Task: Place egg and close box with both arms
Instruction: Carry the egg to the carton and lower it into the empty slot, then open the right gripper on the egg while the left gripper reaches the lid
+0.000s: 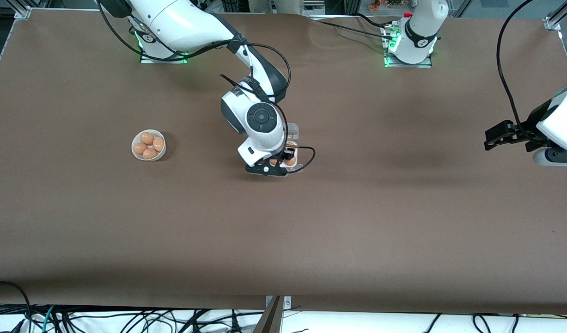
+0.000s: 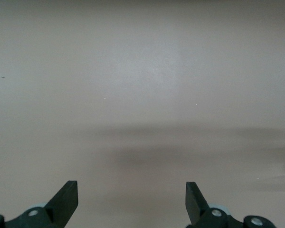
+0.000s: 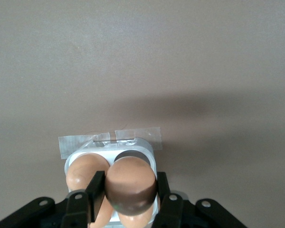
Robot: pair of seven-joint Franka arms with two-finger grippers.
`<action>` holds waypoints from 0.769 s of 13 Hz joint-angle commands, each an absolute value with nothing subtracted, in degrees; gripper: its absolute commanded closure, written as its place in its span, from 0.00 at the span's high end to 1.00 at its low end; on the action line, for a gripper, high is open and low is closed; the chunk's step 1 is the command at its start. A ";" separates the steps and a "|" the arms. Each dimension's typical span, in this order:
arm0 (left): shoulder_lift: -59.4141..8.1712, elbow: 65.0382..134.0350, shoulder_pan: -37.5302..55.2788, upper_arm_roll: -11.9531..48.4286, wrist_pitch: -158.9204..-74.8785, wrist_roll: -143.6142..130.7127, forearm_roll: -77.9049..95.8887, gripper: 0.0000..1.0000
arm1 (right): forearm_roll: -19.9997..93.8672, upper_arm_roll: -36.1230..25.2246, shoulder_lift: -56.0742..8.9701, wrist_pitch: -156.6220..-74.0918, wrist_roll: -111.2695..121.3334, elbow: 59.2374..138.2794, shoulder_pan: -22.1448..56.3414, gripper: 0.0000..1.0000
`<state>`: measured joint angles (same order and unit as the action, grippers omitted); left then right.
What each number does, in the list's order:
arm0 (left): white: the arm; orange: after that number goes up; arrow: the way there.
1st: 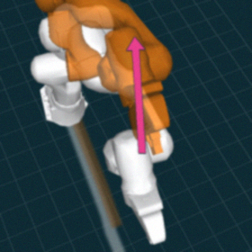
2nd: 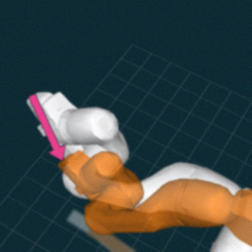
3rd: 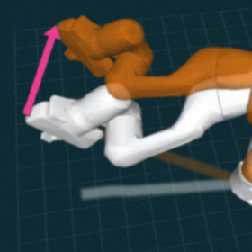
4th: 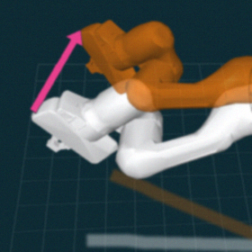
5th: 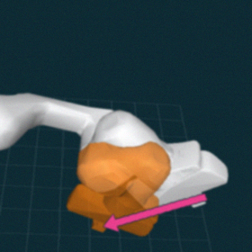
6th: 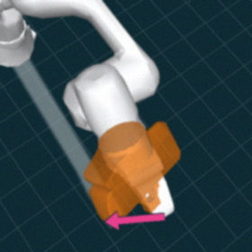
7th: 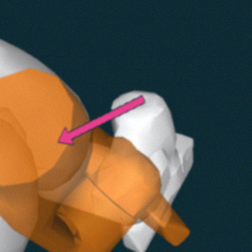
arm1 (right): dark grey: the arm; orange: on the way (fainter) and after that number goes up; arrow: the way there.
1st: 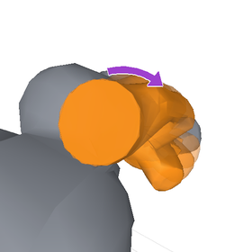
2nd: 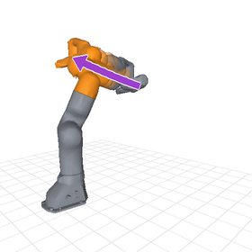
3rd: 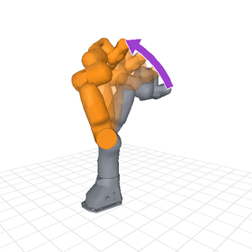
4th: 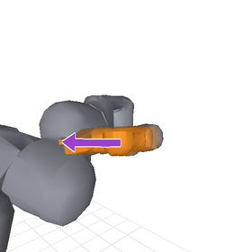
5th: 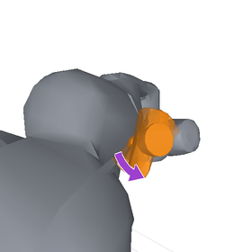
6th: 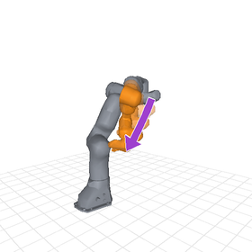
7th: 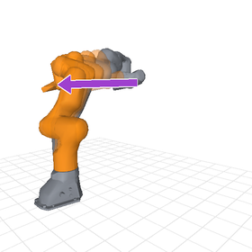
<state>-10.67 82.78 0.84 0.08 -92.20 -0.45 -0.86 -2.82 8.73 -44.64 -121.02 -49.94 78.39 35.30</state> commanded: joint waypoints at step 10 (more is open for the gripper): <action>-13.09 82.35 14.56 0.97 -88.07 -8.49 0.08 0.99 | -4.13 8.26 -44.91 -118.84 -52.21 76.99 35.60 0.99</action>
